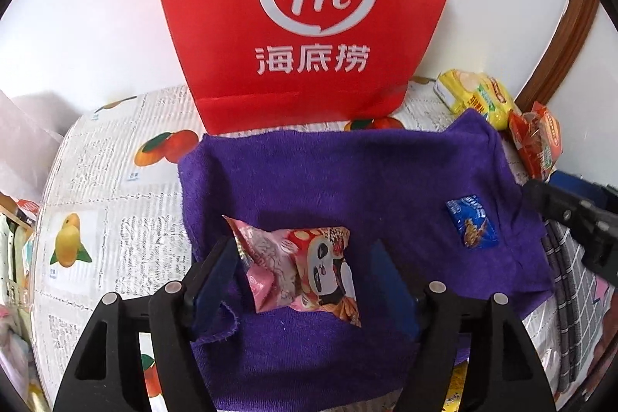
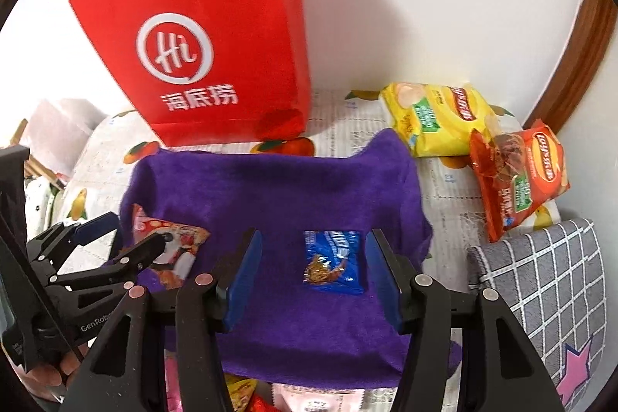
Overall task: Organize snacks
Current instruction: 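Lower the pink-white packet onto the purple towel and open the left tool, then grasp the pink strawberry-bear stick packet from the pile with the right tool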
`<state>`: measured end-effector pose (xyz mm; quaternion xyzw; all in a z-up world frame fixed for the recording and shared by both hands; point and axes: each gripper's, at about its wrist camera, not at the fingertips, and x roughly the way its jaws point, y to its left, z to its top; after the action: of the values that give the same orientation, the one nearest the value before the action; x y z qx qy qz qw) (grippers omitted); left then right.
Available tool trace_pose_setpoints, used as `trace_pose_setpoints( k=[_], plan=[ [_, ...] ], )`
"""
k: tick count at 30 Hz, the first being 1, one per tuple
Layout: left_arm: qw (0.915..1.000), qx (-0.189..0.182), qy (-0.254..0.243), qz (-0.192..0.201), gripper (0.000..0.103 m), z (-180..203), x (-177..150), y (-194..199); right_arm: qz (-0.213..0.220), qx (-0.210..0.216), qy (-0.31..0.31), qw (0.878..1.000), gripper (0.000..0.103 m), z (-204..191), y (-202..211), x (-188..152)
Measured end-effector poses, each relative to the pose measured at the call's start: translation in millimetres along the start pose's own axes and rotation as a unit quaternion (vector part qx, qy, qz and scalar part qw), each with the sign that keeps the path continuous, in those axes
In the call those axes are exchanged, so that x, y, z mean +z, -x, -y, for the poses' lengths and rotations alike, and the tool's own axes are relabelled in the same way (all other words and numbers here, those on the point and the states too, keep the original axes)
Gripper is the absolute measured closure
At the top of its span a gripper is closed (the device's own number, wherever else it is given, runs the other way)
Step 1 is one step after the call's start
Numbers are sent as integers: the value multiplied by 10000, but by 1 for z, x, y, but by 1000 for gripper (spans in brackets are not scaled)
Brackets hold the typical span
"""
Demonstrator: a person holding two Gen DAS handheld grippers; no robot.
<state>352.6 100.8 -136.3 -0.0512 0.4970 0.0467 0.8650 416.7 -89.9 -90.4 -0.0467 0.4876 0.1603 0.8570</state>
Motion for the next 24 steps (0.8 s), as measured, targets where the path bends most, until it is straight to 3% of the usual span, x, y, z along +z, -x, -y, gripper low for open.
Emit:
trace_pose_setpoints(
  k=[8, 10, 16, 21, 24],
  plan=[
    [9996, -46, 251, 157, 32, -16, 5, 19, 325, -110, 128, 9993, 47, -14, 23, -9],
    [9994, -64, 300, 160, 32, -18, 6, 21, 401, 40, 22, 9992, 47, -10, 31, -20],
    [9991, -190, 331, 174, 32, -17, 5, 30, 245, 77, -144, 9996, 47, 10, 42, -72],
    [9990, -247, 269, 272, 32, -11, 5, 41, -187, -78, -469, 9987, 47, 44, 37, -129],
    [9991, -233, 170, 313, 32, -5, 4, 46, -180, 13, -398, 9990, 47, 51, 37, -153]
  ],
)
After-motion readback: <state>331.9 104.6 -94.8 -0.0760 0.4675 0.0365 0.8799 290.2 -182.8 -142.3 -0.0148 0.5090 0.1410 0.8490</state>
